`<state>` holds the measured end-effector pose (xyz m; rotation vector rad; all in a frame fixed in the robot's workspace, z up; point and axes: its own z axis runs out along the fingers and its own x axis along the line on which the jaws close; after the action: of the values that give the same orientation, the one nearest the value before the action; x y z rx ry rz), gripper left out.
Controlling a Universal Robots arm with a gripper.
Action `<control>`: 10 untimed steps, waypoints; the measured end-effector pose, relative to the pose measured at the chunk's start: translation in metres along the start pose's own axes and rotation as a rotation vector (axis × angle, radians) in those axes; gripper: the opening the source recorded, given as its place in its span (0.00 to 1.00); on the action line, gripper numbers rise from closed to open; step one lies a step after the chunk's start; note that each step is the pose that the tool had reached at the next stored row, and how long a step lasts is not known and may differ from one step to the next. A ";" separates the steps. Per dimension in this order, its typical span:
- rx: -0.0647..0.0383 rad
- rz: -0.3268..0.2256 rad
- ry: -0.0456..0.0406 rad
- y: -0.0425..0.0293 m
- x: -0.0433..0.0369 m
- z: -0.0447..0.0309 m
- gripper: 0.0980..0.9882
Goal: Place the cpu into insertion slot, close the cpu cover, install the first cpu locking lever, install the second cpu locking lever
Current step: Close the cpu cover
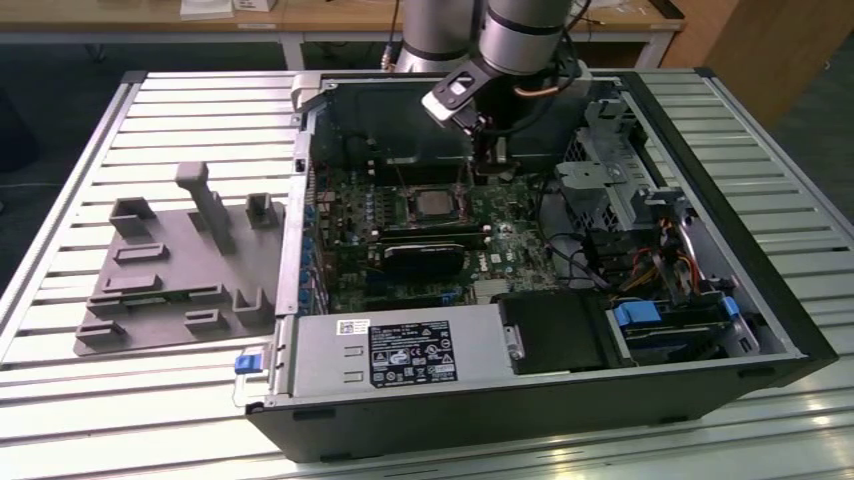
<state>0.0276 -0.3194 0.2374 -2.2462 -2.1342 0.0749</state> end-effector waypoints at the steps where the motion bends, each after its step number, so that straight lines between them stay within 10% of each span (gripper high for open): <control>1: -0.005 0.000 0.0001 -0.0023 -0.0001 0.0001 0.00; 10: -0.036 0.000 0.0020 -0.0205 -0.0010 0.0015 0.00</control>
<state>0.0070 -0.3194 0.2373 -2.2645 -2.1514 0.0348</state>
